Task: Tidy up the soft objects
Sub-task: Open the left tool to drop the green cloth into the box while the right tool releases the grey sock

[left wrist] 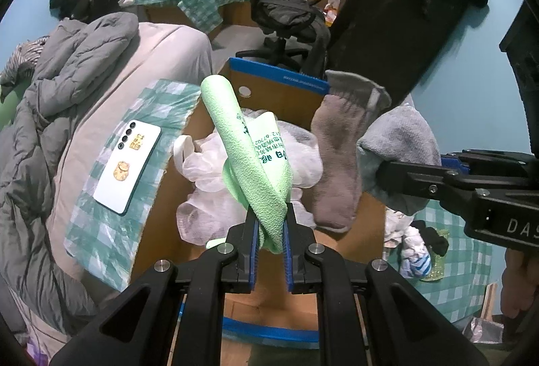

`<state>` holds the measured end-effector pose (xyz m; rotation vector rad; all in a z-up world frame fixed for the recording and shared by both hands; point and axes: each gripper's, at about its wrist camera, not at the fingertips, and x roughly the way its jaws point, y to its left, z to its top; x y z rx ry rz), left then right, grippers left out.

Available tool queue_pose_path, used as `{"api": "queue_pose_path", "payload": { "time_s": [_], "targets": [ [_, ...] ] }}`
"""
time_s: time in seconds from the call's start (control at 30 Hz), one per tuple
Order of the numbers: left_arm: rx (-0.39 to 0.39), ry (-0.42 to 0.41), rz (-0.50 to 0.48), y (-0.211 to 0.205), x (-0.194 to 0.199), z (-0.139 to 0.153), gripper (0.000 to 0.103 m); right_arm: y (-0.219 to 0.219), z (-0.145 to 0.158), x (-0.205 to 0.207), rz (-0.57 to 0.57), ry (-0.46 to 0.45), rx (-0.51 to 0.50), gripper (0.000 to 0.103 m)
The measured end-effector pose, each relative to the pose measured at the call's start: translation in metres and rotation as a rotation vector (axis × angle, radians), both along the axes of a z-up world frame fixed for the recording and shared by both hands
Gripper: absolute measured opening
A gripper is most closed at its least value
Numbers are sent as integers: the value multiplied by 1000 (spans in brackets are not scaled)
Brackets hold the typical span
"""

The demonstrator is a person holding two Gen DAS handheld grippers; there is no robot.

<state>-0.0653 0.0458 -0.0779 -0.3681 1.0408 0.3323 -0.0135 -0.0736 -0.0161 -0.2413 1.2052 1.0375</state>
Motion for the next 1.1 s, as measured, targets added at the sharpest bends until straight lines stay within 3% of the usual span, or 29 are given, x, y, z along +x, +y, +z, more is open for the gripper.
{"api": "queue_pose_path", "payload": {
  "time_s": [0.27, 0.53, 0.8, 0.93, 1.1],
  "targets": [
    [-37, 14, -18, 6, 2, -26, 14, 18, -32, 2, -2, 73, -52, 24],
    [-28, 25, -13, 5, -4, -25, 52, 22, -39, -2, 9, 94, -82, 33],
    [-5, 30, -5, 5, -11, -17, 58, 17, -32, -2, 1, 78, -80, 46],
    [14, 24, 12, 1, -14, -9, 68, 15, -26, -3, 1, 58, -73, 48],
    [19, 15, 20, -5, -16, -5, 70, 8, -22, -1, -13, 57, -61, 50]
  ]
}}
